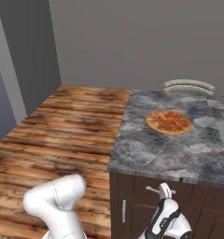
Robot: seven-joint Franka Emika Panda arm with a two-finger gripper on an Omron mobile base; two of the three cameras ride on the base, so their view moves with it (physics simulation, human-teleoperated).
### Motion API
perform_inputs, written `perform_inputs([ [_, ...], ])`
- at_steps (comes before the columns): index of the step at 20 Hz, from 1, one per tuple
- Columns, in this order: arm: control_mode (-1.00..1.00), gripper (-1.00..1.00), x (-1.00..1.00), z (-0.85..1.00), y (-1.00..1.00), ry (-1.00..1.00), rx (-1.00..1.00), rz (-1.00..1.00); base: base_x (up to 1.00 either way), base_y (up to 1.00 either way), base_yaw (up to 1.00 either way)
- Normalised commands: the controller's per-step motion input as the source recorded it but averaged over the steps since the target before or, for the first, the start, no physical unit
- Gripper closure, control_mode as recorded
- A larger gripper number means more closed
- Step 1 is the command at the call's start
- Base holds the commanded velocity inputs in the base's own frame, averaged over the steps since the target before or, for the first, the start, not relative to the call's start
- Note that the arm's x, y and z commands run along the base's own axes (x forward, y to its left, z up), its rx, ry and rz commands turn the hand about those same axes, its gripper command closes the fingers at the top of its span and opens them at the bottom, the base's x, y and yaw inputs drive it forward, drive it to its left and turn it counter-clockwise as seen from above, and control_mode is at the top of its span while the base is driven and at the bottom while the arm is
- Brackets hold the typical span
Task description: Take the pizza cutter from the drawer on the right and place it on the dining counter for cutting.
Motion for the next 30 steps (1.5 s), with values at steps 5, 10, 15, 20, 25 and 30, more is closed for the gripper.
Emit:
perform_inputs([
  [5,-1.0,1.0,-0.64,0.0,0.0,0.02,0.0,0.0,0.0,0.0,0.0],
  [10,-1.0,1.0,-0.7,-0.01,0.0,0.05,0.0,0.0,0.0,0.0,0.0],
  [15,-1.0,1.0,-0.85,-0.01,0.0,0.0,0.0,0.0,0.0,0.0,0.0],
  [20,-1.0,1.0,-0.98,-0.01,-0.01,0.0,0.0,0.0,0.0,0.0,0.0],
  [25,-1.0,1.0,-0.89,-0.06,-0.01,0.01,-0.01,0.0,0.0,0.0,0.0],
  [30,-1.0,1.0,-0.31,-0.03,0.07,0.02,-0.01,0.05,0.0,0.0,0.0],
])
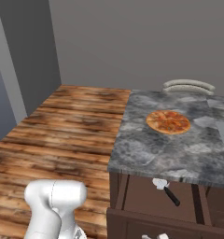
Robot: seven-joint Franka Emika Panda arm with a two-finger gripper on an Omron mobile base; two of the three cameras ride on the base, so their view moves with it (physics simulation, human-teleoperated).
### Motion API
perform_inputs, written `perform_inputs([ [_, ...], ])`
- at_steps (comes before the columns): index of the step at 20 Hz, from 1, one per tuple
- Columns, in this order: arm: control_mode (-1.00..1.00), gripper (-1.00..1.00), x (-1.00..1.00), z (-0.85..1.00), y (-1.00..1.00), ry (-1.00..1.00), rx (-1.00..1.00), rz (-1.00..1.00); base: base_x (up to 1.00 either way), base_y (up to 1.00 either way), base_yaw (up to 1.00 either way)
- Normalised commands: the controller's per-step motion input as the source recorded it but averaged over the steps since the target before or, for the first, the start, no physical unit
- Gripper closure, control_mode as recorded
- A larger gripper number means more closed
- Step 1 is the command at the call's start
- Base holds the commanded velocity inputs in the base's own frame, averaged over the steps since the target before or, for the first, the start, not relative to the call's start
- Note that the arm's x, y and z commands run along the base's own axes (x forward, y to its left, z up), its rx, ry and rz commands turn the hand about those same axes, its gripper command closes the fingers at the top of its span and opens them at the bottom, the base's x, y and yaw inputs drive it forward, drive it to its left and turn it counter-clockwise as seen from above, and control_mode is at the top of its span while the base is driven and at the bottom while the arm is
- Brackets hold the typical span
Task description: Take the pizza cutter from the drawer on the right and place it on the dining counter for cutting.
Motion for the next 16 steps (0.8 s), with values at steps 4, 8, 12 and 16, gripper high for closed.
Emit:
perform_inputs([
  [4,-1.0,-1.0,0.0,0.0,0.0,0.0,0.0,0.0,0.0,0.0,0.0],
  [8,-1.0,-1.0,0.0,0.0,0.0,0.0,0.0,0.0,0.0,0.0,0.0],
  [12,-1.0,-1.0,-0.24,0.01,-0.04,-0.01,0.0,0.0,0.0,0.0,0.0],
  [16,-1.0,-1.0,-0.66,0.29,-0.1,0.0,0.0,-0.03,0.0,0.0,0.0],
])
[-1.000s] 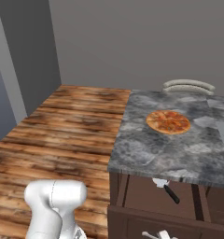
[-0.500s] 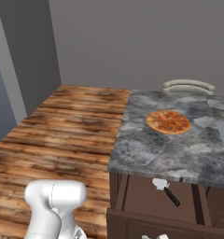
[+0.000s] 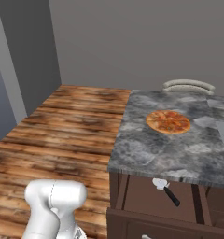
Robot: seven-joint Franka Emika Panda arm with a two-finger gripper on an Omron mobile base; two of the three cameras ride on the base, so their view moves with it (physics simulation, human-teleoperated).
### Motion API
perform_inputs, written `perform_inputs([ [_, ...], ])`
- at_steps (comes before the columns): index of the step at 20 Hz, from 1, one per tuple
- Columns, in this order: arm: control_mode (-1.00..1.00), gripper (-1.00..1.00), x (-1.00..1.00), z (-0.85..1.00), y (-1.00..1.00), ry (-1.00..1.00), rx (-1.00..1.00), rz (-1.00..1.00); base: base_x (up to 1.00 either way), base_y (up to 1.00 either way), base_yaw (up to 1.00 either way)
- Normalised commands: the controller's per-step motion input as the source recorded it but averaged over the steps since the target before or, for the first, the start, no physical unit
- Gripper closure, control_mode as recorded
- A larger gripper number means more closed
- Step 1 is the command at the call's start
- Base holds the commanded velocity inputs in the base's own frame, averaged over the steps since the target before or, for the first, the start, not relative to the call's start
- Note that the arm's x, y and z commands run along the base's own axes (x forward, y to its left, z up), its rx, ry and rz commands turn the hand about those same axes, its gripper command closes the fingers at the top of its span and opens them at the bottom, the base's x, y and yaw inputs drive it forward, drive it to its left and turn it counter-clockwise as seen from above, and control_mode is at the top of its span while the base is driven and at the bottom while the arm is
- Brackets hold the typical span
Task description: Take the pizza cutter from the drawer on the right and place it on the dining counter for cutting.
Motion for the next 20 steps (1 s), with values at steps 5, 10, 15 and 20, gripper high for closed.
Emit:
perform_inputs([
  [5,-1.0,-1.0,-0.76,0.15,-0.51,0.0,0.0,-0.11,0.0,0.0,0.0],
  [10,-1.0,-1.0,-0.9,0.3,-0.41,0.03,-0.02,-0.09,0.0,0.0,0.0],
  [15,-1.0,-1.0,-0.83,0.69,-0.41,0.17,-0.08,-0.1,0.0,0.0,0.0],
  [20,-1.0,-1.0,-0.75,0.86,-0.33,0.16,-0.07,-0.08,0.0,0.0,0.0],
])
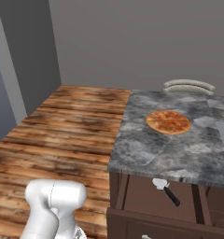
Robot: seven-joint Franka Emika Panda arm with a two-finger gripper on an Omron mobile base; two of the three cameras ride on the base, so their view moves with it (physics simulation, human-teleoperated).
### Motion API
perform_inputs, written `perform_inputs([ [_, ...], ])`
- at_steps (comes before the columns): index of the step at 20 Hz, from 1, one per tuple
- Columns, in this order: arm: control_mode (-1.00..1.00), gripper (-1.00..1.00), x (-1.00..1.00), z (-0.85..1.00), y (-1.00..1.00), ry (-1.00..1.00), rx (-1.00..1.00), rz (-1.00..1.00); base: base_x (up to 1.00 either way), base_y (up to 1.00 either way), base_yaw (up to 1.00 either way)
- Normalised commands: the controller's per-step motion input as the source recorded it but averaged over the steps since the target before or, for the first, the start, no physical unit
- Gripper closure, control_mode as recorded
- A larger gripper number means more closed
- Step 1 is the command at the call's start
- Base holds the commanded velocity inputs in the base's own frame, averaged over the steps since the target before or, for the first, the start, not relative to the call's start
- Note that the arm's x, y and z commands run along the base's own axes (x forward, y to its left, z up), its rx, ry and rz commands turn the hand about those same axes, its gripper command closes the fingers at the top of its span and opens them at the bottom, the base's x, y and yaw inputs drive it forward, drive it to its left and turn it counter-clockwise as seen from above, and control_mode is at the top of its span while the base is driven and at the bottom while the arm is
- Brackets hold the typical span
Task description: Take the pizza cutter from the drawer on the right and place it on the dining counter for cutting.
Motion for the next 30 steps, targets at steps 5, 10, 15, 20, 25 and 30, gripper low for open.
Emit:
perform_inputs([
  [5,-1.0,-1.0,-0.89,0.91,-0.28,0.16,-0.09,-0.09,0.0,0.0,0.0],
  [10,-1.0,-1.0,-0.87,0.96,-0.28,0.24,-0.12,-0.07,0.0,0.0,0.0],
  [15,-1.0,-1.0,-1.0,0.72,-0.27,0.04,-0.09,-0.14,0.0,0.0,0.0],
  [20,-1.0,-1.0,-0.58,0.62,0.12,0.02,-0.35,-0.1,0.0,0.0,0.0],
  [25,-1.0,-1.0,-0.01,0.71,0.26,0.25,-0.4,-0.16,0.0,0.0,0.0],
  [30,-1.0,-1.0,-0.08,0.91,0.18,0.25,-0.43,-0.2,0.0,0.0,0.0],
])
